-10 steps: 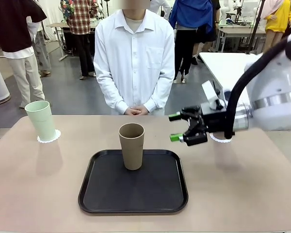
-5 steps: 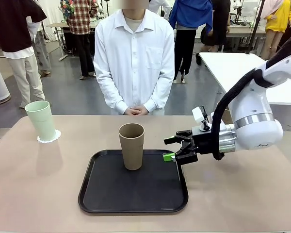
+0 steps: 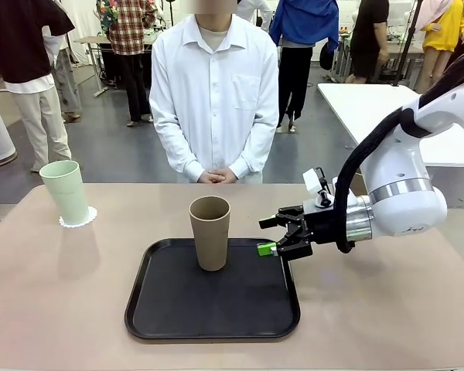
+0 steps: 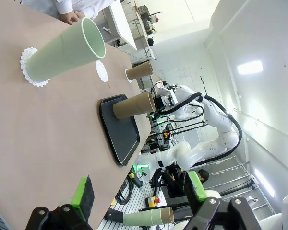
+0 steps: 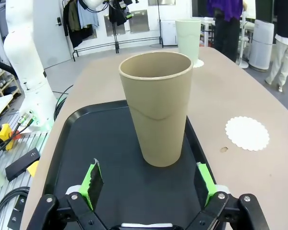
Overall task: Place coasters on the table and set cups on them.
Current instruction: Take one Reusable plastic cup from the Flat Tray and place it on a coaster set by the human.
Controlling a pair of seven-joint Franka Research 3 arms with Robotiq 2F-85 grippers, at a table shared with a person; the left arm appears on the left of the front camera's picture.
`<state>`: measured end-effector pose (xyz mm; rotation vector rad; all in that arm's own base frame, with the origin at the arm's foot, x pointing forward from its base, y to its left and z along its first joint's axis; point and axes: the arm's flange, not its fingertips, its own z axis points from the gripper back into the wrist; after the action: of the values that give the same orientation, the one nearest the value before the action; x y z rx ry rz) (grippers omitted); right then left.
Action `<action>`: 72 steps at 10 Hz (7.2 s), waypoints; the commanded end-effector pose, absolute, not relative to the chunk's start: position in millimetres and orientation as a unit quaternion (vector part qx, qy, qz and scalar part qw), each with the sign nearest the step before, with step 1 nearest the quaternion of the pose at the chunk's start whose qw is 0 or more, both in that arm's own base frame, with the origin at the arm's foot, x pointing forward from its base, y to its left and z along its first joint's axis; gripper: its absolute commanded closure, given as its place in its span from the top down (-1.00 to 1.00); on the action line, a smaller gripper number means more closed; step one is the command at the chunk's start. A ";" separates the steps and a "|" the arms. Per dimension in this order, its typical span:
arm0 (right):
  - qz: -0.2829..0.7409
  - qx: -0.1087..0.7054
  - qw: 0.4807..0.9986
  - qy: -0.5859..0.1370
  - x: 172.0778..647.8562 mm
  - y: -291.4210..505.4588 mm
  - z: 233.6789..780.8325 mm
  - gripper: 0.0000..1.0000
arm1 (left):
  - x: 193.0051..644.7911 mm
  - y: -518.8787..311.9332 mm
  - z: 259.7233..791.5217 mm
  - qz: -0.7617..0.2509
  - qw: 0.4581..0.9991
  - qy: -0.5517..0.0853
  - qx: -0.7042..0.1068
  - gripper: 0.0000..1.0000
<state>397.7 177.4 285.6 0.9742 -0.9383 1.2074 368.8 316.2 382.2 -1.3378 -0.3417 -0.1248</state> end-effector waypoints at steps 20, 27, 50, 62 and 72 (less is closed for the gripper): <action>0.549 0.495 0.548 -0.393 447.4 280.7 242.0 1.00 | 367.2 316.2 385.3 -0.056 0.770 -0.158 -0.615 1.00; 0.563 0.511 0.525 -0.384 452.4 319.0 233.8 1.00 | 367.2 316.2 385.3 -0.056 0.770 -0.158 -0.615 1.00; 0.563 0.489 0.528 -0.405 482.6 323.3 413.3 0.67 | 367.2 316.2 385.3 -0.056 0.770 -0.158 -0.615 1.00; 0.547 0.508 0.518 -0.418 597.3 305.2 368.9 0.67 | 367.2 316.2 385.3 -0.056 0.770 -0.158 -0.615 1.00; 0.560 0.531 0.508 -0.383 635.1 301.0 284.8 0.67 | 367.2 316.2 385.3 -0.056 0.770 -0.158 -0.615 1.00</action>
<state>625.1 295.3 285.2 1.3010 -0.9354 1.3539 368.8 316.4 382.2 -1.3376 -0.3419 -0.1245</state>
